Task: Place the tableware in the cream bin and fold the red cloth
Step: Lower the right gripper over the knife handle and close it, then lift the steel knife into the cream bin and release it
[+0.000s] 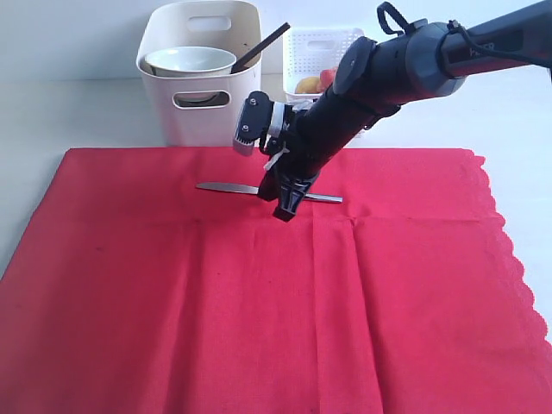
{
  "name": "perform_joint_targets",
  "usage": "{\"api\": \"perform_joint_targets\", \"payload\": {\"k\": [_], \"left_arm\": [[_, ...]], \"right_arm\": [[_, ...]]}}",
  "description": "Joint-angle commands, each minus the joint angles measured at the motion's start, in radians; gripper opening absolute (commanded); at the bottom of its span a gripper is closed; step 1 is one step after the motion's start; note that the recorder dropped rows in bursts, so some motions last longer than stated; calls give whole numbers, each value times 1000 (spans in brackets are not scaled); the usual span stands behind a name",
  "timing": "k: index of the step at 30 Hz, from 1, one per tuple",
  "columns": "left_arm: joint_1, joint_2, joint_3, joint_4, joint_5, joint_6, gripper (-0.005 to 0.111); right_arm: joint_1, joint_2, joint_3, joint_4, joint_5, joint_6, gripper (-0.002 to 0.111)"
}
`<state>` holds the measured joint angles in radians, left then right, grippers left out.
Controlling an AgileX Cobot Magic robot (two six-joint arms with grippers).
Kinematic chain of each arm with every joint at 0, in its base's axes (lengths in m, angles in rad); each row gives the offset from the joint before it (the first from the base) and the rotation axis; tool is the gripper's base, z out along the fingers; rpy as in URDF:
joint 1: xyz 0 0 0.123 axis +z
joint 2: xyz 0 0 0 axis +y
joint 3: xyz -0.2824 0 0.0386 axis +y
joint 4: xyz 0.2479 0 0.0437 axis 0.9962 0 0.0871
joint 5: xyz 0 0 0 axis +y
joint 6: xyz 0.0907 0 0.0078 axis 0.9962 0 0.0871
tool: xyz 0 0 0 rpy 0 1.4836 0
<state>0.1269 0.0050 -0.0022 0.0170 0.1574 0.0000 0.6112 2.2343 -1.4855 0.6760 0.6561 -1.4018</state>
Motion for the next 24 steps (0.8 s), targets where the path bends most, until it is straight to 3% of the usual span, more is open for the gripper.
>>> {"api": "perform_joint_targets", "payload": {"k": [1, 6, 10, 20, 24], "left_arm": [[2, -5, 2, -6, -3, -7, 1], [2, -5, 2, -6, -3, -7, 1], [2, -5, 2, -6, -3, -7, 1], [2, -5, 2, -6, -3, -7, 1], [2, -5, 2, -6, -3, -7, 1]], "right_arm": [[-3, -13, 4, -2, 29, 0, 0], [-3, -13, 4, -2, -27, 0, 0], [-3, -13, 4, -2, -130, 109, 0], [-3, -13, 2, -6, -148, 183, 0], [-1, -13, 2, -6, -180, 243, 16]]}}
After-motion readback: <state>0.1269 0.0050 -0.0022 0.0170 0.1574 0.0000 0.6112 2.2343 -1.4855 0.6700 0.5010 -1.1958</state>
